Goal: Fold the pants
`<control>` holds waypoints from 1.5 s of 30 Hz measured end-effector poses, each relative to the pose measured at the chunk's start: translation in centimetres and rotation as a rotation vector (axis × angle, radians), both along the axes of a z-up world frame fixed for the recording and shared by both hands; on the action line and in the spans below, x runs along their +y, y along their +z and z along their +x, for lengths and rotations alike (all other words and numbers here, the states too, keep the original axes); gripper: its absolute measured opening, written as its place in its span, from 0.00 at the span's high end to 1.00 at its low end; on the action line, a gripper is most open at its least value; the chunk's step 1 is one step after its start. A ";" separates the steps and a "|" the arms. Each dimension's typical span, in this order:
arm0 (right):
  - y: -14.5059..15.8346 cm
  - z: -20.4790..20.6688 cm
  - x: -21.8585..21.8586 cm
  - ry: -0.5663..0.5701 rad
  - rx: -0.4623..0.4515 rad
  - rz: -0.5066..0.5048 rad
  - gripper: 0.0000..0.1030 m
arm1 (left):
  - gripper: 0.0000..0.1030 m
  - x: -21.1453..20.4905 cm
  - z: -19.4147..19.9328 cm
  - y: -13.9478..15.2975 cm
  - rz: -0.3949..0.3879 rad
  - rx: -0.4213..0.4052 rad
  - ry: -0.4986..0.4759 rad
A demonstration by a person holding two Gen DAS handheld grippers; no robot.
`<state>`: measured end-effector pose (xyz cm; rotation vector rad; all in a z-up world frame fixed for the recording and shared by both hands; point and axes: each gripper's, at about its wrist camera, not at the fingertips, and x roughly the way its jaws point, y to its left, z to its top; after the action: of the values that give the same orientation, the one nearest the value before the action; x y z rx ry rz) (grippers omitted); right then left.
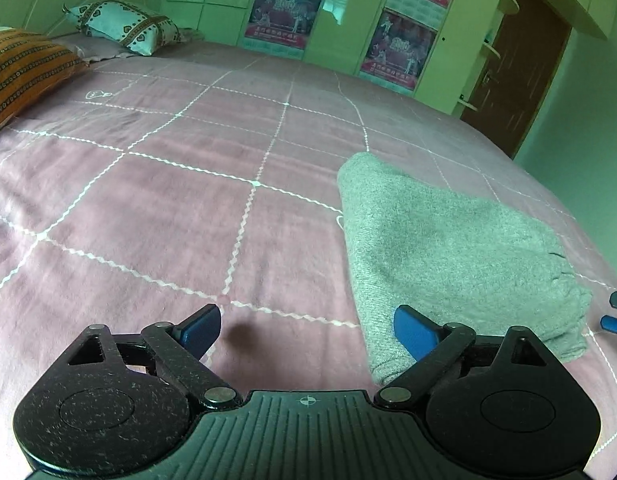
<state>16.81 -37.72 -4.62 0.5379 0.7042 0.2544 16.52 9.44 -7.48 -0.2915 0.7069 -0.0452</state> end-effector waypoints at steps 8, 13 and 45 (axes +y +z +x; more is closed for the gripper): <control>0.4 0.6 0.5 0.001 -0.007 -0.010 0.42 | 0.00 1.2 1.0 0.6 0.010 0.003 0.027; 0.6 1.4 1.0 0.014 -0.010 -0.029 0.41 | 0.00 2.0 2.1 0.8 -0.033 0.013 0.032; -6.4 10.1 0.2 0.047 0.194 0.362 0.38 | 0.00 0.5 15.1 -5.0 -0.637 0.124 -0.091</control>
<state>26.87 -37.53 -11.03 0.8998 0.8659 0.3810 31.57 9.99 -12.46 -0.8769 0.8168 -0.3452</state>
